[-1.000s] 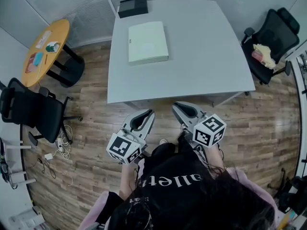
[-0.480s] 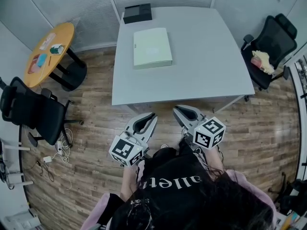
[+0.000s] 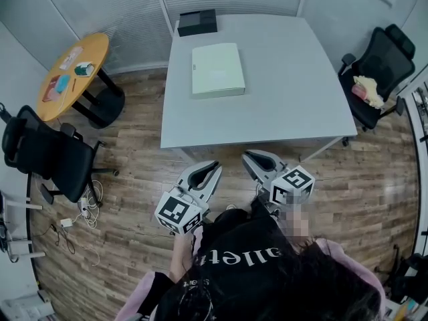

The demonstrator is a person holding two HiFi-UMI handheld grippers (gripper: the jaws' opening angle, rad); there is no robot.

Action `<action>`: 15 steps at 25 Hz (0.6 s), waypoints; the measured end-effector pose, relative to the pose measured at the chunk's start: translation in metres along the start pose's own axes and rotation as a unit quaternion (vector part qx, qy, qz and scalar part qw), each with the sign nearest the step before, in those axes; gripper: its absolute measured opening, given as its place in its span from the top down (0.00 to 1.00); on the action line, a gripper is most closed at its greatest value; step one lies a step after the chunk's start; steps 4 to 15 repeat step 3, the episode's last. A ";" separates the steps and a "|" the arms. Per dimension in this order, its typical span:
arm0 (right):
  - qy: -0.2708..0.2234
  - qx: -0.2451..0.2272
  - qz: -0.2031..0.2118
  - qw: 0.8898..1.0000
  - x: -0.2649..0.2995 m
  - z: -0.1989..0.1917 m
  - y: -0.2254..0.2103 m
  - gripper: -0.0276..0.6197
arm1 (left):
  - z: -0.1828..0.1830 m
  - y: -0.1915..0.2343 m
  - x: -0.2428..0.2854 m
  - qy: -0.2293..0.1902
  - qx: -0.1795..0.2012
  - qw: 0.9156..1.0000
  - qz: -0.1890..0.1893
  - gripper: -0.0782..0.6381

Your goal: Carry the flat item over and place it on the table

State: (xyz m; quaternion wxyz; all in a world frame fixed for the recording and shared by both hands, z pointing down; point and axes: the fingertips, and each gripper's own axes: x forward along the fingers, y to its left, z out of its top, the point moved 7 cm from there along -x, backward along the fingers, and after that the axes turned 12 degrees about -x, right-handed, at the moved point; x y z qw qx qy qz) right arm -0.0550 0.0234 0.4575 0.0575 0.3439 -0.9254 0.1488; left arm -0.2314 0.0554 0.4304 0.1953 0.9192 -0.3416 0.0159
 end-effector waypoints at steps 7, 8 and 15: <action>0.002 0.001 0.000 1.000 0.000 -0.003 0.004 0.90 | -0.003 0.000 -0.004 0.001 -0.002 1.000 0.000 0.82; 0.002 0.001 0.000 1.000 0.000 -0.003 0.004 0.90 | -0.003 0.000 -0.004 0.001 -0.002 1.000 0.000 0.82; 0.002 0.001 0.000 1.000 0.000 -0.003 0.004 0.90 | -0.003 0.000 -0.004 0.001 -0.002 1.000 0.000 0.82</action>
